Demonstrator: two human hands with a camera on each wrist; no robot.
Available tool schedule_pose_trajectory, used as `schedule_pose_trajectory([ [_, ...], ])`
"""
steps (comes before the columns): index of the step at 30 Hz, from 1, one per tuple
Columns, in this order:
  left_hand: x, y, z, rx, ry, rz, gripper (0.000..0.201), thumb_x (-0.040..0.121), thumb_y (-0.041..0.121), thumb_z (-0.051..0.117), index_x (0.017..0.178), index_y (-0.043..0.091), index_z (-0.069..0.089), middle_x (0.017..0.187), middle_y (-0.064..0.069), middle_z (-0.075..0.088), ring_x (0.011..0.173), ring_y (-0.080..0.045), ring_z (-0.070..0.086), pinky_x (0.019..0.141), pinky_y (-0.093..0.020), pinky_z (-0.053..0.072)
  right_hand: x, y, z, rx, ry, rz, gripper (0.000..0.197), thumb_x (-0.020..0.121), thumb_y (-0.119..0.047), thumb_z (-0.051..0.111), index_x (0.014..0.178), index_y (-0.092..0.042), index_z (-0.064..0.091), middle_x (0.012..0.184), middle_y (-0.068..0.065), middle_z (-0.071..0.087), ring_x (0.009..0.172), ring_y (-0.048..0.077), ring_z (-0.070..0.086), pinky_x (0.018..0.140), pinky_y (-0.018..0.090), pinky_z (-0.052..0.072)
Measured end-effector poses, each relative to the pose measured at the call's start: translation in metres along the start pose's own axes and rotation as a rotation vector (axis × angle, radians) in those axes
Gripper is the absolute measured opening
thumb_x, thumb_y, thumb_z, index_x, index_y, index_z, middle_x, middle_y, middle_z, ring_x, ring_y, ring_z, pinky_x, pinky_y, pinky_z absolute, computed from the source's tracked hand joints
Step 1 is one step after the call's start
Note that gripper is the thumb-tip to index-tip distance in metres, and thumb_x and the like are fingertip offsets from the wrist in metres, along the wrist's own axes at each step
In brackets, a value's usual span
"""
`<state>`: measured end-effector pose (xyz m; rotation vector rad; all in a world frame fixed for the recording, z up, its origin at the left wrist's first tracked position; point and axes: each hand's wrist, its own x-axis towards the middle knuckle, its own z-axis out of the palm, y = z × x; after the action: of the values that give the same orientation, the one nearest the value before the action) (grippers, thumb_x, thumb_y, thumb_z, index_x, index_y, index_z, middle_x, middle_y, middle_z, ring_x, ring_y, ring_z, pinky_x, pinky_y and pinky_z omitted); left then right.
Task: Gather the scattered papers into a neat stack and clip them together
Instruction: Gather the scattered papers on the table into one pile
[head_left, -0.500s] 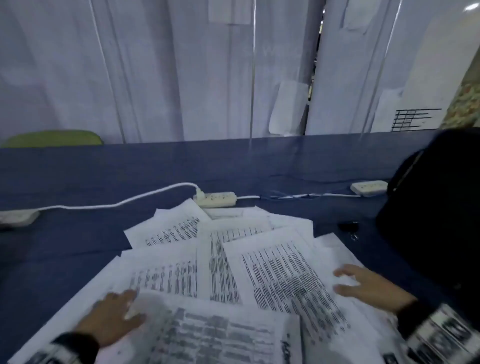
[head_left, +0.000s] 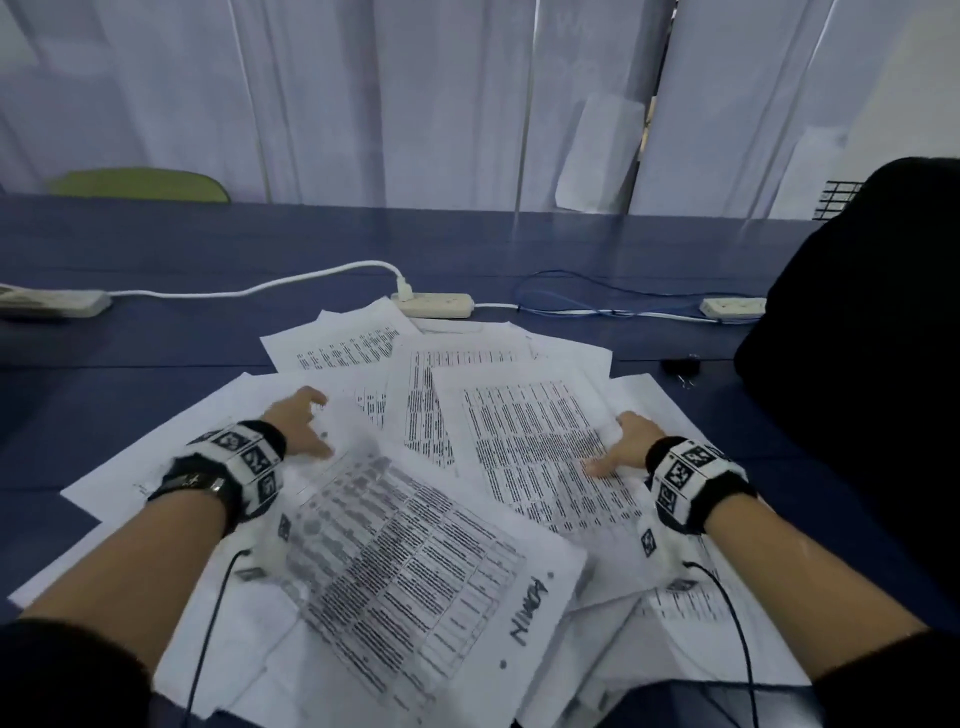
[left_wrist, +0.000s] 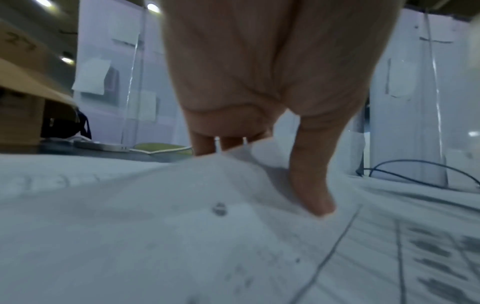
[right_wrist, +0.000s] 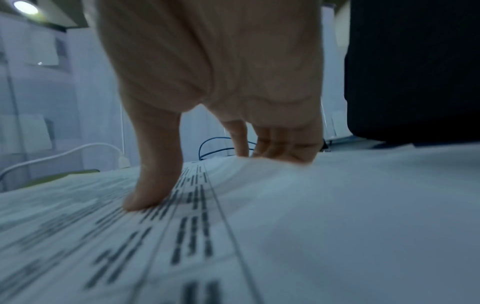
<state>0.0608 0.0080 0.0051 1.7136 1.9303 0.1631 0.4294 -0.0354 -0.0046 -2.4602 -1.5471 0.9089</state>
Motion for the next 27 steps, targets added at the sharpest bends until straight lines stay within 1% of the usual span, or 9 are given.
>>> schedule_pose_trajectory([
  [3, 0.006, 0.028, 0.005, 0.008, 0.021, 0.119, 0.043, 0.079, 0.012, 0.071, 0.118, -0.002, 0.057, 0.115, -0.02, 0.058, 0.108, -0.027, 0.054, 0.089, -0.032, 0.039, -0.002, -0.002, 0.0, 0.086, -0.061, -0.063, 0.093, 0.073, -0.019, 0.077, 0.145, -0.004, 0.021, 0.152, 0.014, 0.029, 0.133, 0.028, 0.038, 0.104, 0.028, 0.039],
  [6, 0.013, 0.055, 0.014, 0.03, -0.009, 0.175, 0.02, 0.082, 0.018, 0.067, 0.096, 0.005, 0.061, 0.096, -0.012, 0.053, 0.09, -0.02, 0.048, 0.076, -0.025, 0.032, -0.015, -0.016, -0.002, 0.164, -0.129, -0.106, 0.046, 0.088, -0.028, 0.061, 0.125, -0.007, 0.045, 0.12, 0.012, 0.051, 0.093, 0.021, 0.047, 0.064, 0.017, 0.043],
  [8, 0.021, 0.069, 0.02, 0.051, -0.039, 0.168, 0.033, 0.086, 0.025, 0.062, 0.11, 0.001, 0.061, 0.11, -0.015, 0.058, 0.104, -0.026, 0.054, 0.082, -0.028, 0.037, -0.028, -0.031, -0.004, 0.203, -0.185, -0.128, 0.032, 0.091, -0.041, 0.049, 0.112, -0.018, 0.043, 0.096, 0.004, 0.048, 0.081, 0.019, 0.046, 0.07, 0.025, 0.038],
  [12, 0.033, 0.091, 0.027, 0.033, -0.041, 0.134, 0.054, 0.091, 0.032, 0.055, 0.133, 0.0, 0.046, 0.143, -0.016, 0.045, 0.131, -0.029, 0.043, 0.106, -0.032, 0.034, -0.037, -0.058, 0.014, 0.237, -0.235, -0.173, 0.084, 0.085, -0.038, 0.062, 0.148, -0.009, 0.014, 0.145, 0.001, 0.033, 0.14, 0.024, 0.028, 0.111, 0.033, 0.025],
  [15, 0.036, 0.099, 0.025, -0.022, -0.049, 0.101, 0.055, 0.092, 0.031, 0.054, 0.137, 0.001, 0.042, 0.144, -0.014, 0.042, 0.133, -0.027, 0.041, 0.108, -0.033, 0.033, -0.033, -0.069, 0.036, 0.161, -0.141, -0.166, 0.102, 0.07, -0.022, 0.079, 0.147, -0.007, 0.013, 0.155, 0.011, 0.024, 0.141, 0.029, 0.027, 0.113, 0.04, 0.027],
  [18, 0.036, 0.09, 0.02, -0.133, -0.072, 0.069, 0.038, 0.088, 0.03, 0.061, 0.114, 0.003, 0.057, 0.115, -0.015, 0.055, 0.108, -0.025, 0.055, 0.09, -0.033, 0.043, -0.031, -0.063, 0.034, 0.126, -0.098, -0.13, 0.092, 0.074, -0.013, 0.076, 0.146, -0.003, 0.02, 0.153, 0.013, 0.028, 0.138, 0.029, 0.032, 0.111, 0.035, 0.03],
  [21, 0.042, 0.073, 0.017, -0.259, -0.053, -0.04, 0.06, 0.086, 0.026, 0.065, 0.132, -0.004, 0.042, 0.129, -0.022, 0.053, 0.119, -0.032, 0.055, 0.099, -0.037, 0.043, -0.027, -0.043, 0.011, 0.139, -0.039, -0.069, 0.081, 0.079, -0.015, 0.071, 0.143, 0.001, 0.023, 0.15, 0.015, 0.032, 0.136, 0.029, 0.035, 0.106, 0.031, 0.034],
  [24, 0.038, 0.065, 0.02, -0.442, -0.115, -0.113, 0.025, 0.088, 0.021, 0.062, 0.083, 0.0, 0.049, 0.083, -0.014, 0.059, 0.062, -0.021, 0.064, 0.06, -0.029, 0.052, -0.022, -0.013, -0.01, 0.119, 0.091, 0.018, 0.066, 0.082, -0.012, 0.065, 0.139, -0.001, 0.034, 0.143, 0.017, 0.042, 0.128, 0.031, 0.044, 0.098, 0.031, 0.04],
  [27, 0.031, 0.063, 0.024, -0.503, -0.173, -0.143, 0.031, 0.085, 0.015, 0.066, 0.069, 0.01, 0.04, 0.08, -0.013, 0.054, 0.068, -0.024, 0.054, 0.067, -0.039, 0.052, -0.022, 0.006, -0.015, 0.053, 0.121, 0.081, 0.056, 0.083, -0.008, 0.057, 0.136, -0.004, 0.041, 0.13, 0.018, 0.053, 0.116, 0.032, 0.052, 0.089, 0.03, 0.043],
])
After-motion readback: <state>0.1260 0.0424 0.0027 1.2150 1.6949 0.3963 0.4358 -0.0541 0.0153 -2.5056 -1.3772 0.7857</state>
